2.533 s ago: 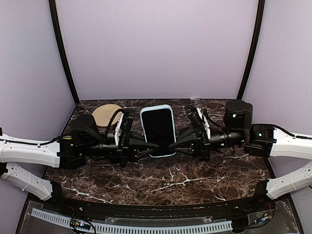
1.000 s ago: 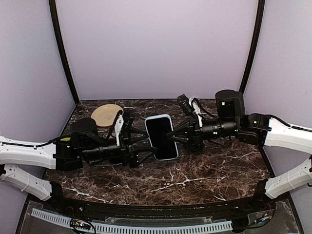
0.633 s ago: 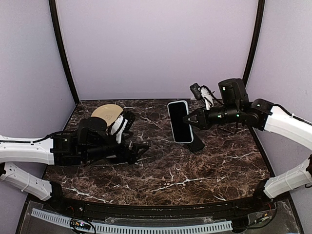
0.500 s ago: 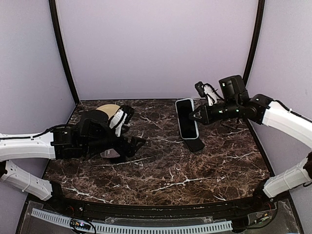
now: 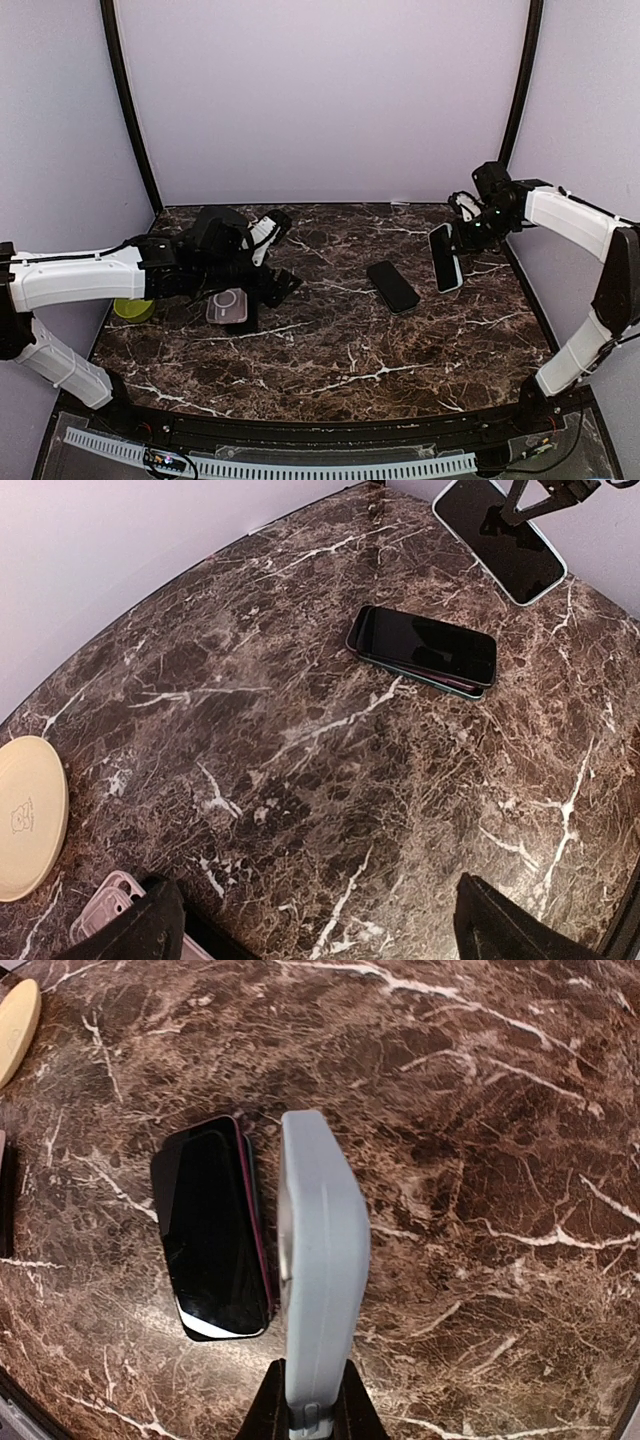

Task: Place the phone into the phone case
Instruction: Place the phone with the phone case at the center of the board.

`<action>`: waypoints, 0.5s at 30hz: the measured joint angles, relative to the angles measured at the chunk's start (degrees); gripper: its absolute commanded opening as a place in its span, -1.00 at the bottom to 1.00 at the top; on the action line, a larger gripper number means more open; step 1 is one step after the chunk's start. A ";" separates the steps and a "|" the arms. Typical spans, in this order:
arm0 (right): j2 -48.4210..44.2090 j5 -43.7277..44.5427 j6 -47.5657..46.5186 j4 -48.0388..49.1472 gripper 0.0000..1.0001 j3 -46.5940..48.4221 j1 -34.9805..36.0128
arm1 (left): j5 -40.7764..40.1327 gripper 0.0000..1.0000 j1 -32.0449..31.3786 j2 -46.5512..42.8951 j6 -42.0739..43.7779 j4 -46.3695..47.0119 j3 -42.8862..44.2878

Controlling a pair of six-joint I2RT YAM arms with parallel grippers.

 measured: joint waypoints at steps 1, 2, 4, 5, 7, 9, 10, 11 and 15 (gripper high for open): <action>0.66 -0.59 -0.48 -0.52 -1.00 -0.02 -1.05 | 0.33 0.92 0.42 0.31 0.26 -0.11 0.00; 1.31 -1.42 -0.92 -0.87 -1.00 -0.02 -2.10 | 0.70 0.92 0.87 0.44 0.42 -0.26 0.00; 2.64 -2.78 -1.79 -1.22 -1.00 -0.04 -3.85 | 1.07 0.92 1.46 0.50 0.63 -0.46 0.00; 3.82 -3.93 -2.23 -1.20 -1.00 -0.13 -5.11 | 1.22 0.92 1.86 0.50 0.66 -0.46 0.00; 5.49 -5.25 -2.84 -1.07 -1.00 -0.33 -6.60 | 1.46 0.92 2.25 0.50 0.66 -0.50 -0.02; 7.54 -7.56 -3.28 -0.55 -1.00 -0.98 -8.66 | 1.70 0.92 2.38 0.48 0.68 -0.68 -0.02; 8.55 -8.48 -3.41 -0.39 -1.00 -1.18 -9.60 | 1.95 0.92 2.40 0.48 0.68 -0.68 -0.04; 9.86 -9.70 -3.52 -0.04 -0.98 -1.27 -10.75 | 2.10 0.92 2.40 0.48 0.68 -0.70 -0.04; 15.04 -14.34 -3.52 2.82 -0.66 -1.29 -15.13 | 2.62 0.92 2.60 0.48 0.68 -0.79 -0.04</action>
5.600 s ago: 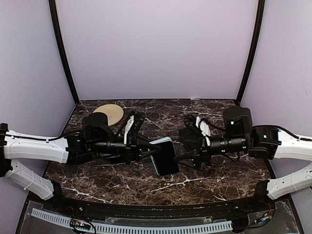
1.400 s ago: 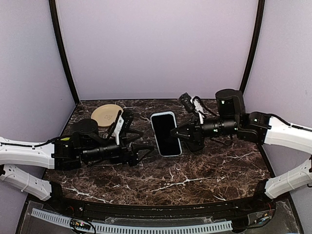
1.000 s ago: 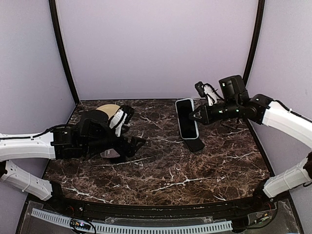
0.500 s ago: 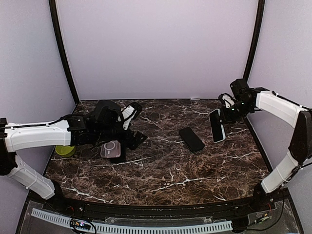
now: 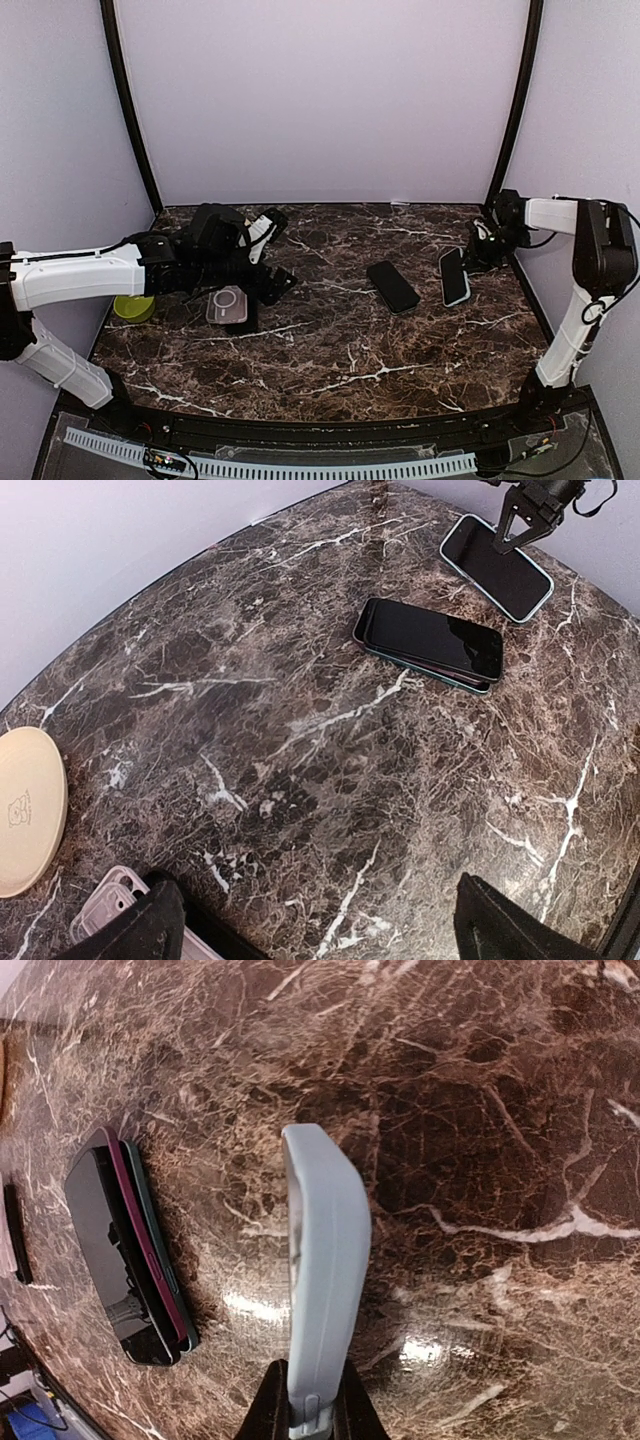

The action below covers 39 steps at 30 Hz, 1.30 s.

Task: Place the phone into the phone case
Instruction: Place the phone with the phone case at the center of the board, then pick up the phone case.

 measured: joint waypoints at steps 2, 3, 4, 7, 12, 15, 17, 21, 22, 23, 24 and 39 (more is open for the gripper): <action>0.98 -1.25 0.04 0.24 -0.56 0.00 -1.25 | 0.07 0.92 0.02 0.00 0.02 -0.09 0.00; 1.60 -0.79 -0.24 0.68 -0.52 0.00 -1.49 | 0.11 0.92 0.04 0.00 0.00 -0.13 0.00; 2.32 0.04 -0.39 1.38 -0.51 0.00 -1.60 | 0.11 0.92 0.07 0.00 0.02 -0.15 0.00; 3.89 2.56 -0.33 1.66 -0.47 0.00 -2.19 | 0.13 0.92 0.24 0.00 0.02 -0.26 0.00; 4.52 4.63 -0.55 1.68 -0.34 0.04 -2.21 | 0.15 0.92 0.35 0.00 0.04 -0.31 0.00; 5.46 6.51 -0.66 1.84 -0.15 0.13 -2.16 | 0.15 0.92 0.39 0.00 0.07 -0.31 0.00; 6.21 9.07 -1.16 2.27 -0.08 0.13 -2.14 | 0.13 0.92 0.39 0.00 0.09 -0.33 0.00; 6.82 12.57 -0.81 3.48 -0.02 0.37 -1.75 | 0.17 0.93 0.48 -0.04 0.17 -0.33 0.00; 6.64 14.14 -0.61 3.87 -0.02 0.42 -1.42 | 0.15 0.93 0.50 -0.04 0.17 -0.33 0.00; 6.38 15.58 -0.42 4.00 -0.03 0.42 -1.09 | 0.17 0.93 0.50 -0.07 0.17 -0.35 0.00; 5.88 17.90 0.11 4.09 -0.04 0.26 -0.57 | 0.20 0.93 0.50 -0.09 0.17 -0.35 0.00; -5.97 30.58 7.89 5.86 -0.22 -14.05 10.60 | 0.57 0.93 0.70 -0.11 0.20 -0.61 0.00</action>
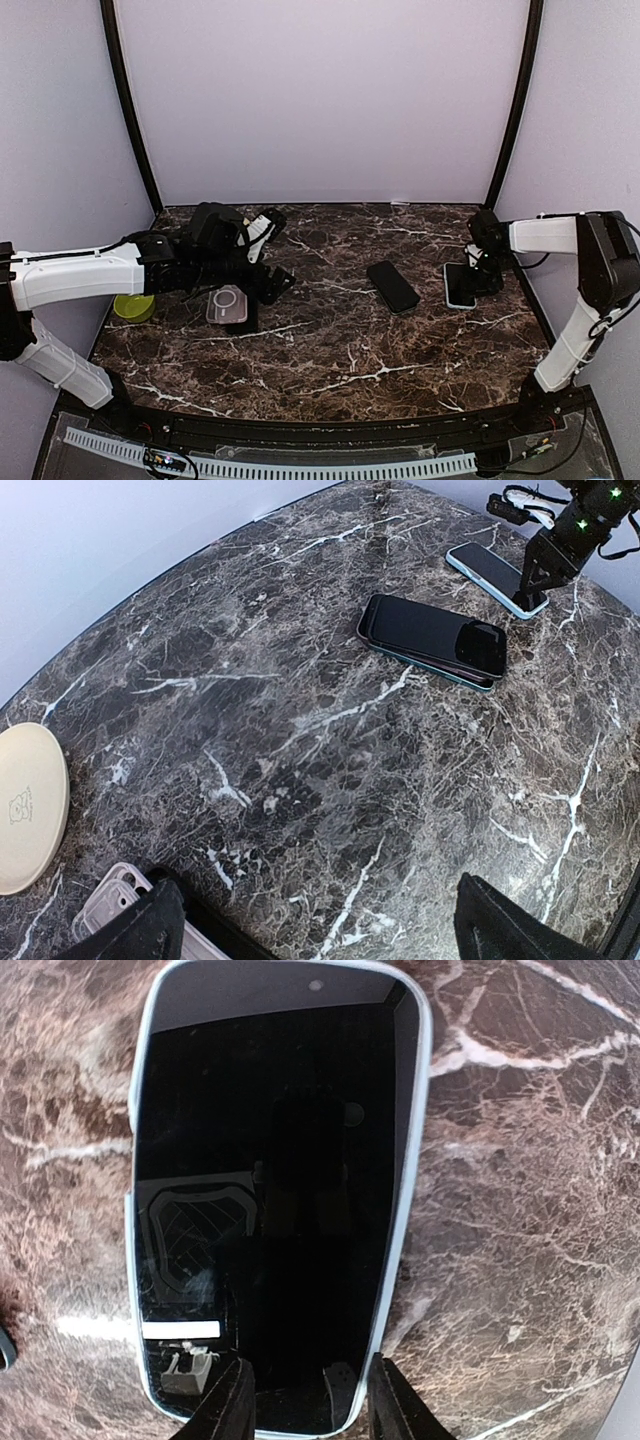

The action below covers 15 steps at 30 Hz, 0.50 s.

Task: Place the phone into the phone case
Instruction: Pick up the phone case.

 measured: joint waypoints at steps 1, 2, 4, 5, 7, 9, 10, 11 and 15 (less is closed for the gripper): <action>0.00 0.09 0.31 0.39 -0.23 -0.17 0.04 | -0.02 0.93 0.00 0.00 0.00 0.00 0.00; 0.02 0.26 0.96 0.94 -0.22 -0.33 0.11 | -0.02 0.93 0.00 0.00 0.00 -0.04 0.00; 0.33 0.96 1.79 1.62 -0.22 -0.35 0.44 | -0.04 0.93 0.02 0.00 0.04 -0.09 0.00; 0.55 1.57 2.12 1.92 -0.22 -0.24 0.72 | -0.07 0.93 0.02 0.00 0.11 -0.09 0.00; 1.29 3.02 2.67 2.27 -0.22 0.61 1.51 | -0.09 0.93 0.07 -0.04 0.24 -0.11 0.00; 2.47 4.83 3.02 2.54 -0.22 1.92 2.49 | -0.11 0.93 0.20 -0.24 0.39 -0.13 0.00; 3.17 6.01 3.06 2.34 -0.22 2.86 3.13 | -0.13 0.93 0.28 -0.46 0.44 -0.13 0.00; 3.74 7.10 3.10 2.01 -0.22 3.67 3.85 | -0.15 0.93 0.39 -0.76 0.46 -0.13 0.00; 4.37 9.40 2.93 -0.83 -0.13 5.70 7.41 | -0.28 0.93 0.63 -1.92 0.61 -0.11 0.00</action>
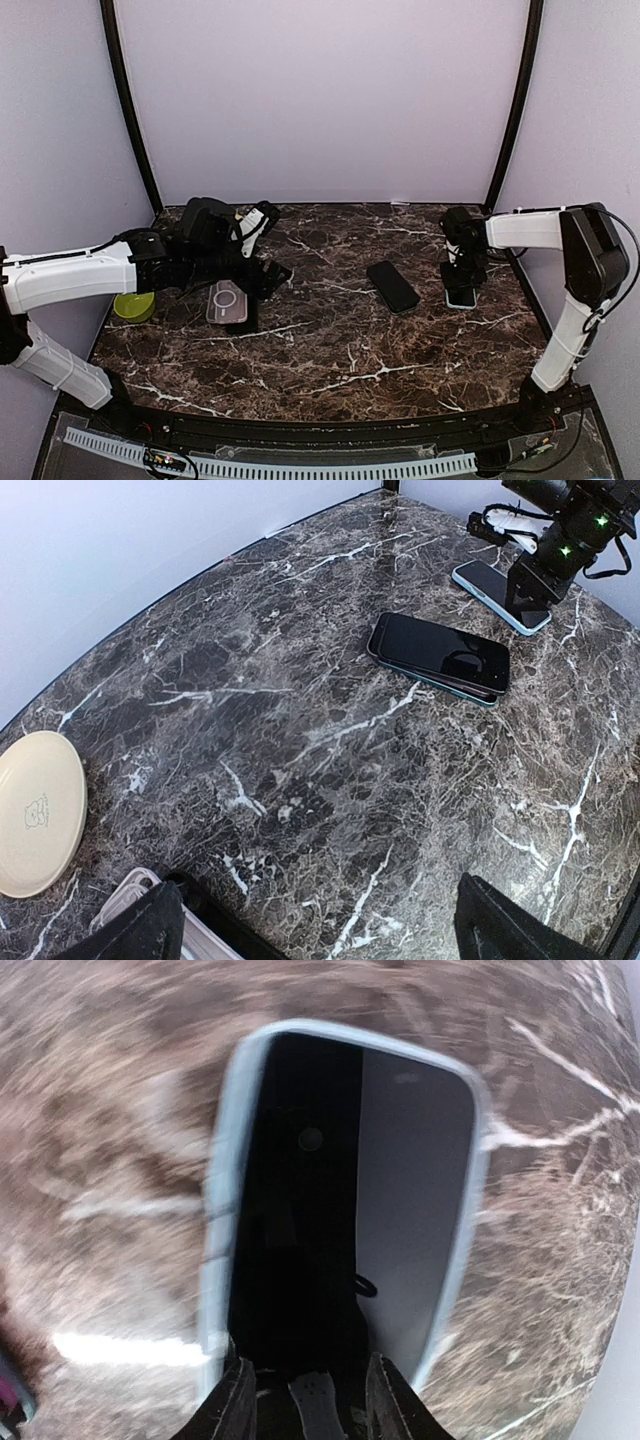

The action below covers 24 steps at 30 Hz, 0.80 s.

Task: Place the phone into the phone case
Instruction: Pick up the phone case.

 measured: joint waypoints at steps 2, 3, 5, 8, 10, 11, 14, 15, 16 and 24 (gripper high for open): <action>-0.09 -0.17 -0.42 -1.16 0.05 1.01 2.91 | 0.02 0.93 0.02 -0.24 0.00 0.00 0.00; -0.15 -0.63 -0.81 -1.33 0.12 1.86 4.63 | 0.02 0.93 0.02 -0.26 0.00 0.00 0.00; -0.24 -1.60 -1.36 -1.29 0.22 4.09 7.91 | 0.02 0.94 0.02 -0.26 0.00 0.00 0.00; -0.24 -2.10 -2.05 -0.63 0.56 8.92 14.40 | 0.04 0.97 0.26 -0.26 0.02 0.00 -0.07; 0.09 -1.90 -2.12 0.02 0.65 12.04 18.27 | 0.04 0.97 0.70 -0.26 0.02 -0.02 -0.22; 0.39 -1.79 -2.05 0.46 0.66 13.49 20.02 | 0.07 0.98 1.33 -0.26 0.02 -0.17 -0.31; 1.46 -1.66 -1.51 1.86 0.67 15.80 24.06 | -0.42 0.97 4.39 -0.26 -0.15 -1.11 -0.31; 1.75 -1.64 -1.38 2.34 0.66 15.91 24.94 | -0.61 0.96 5.66 -0.24 -0.28 -1.31 -0.31; 2.08 -1.62 -1.31 2.56 0.66 15.91 25.59 | -0.76 0.92 7.43 -0.17 -0.68 -1.64 -0.31; 2.58 -1.62 -0.98 5.25 0.66 12.52 27.19 | 1.22 0.26 23.47 2.47 -8.81 -6.82 -1.90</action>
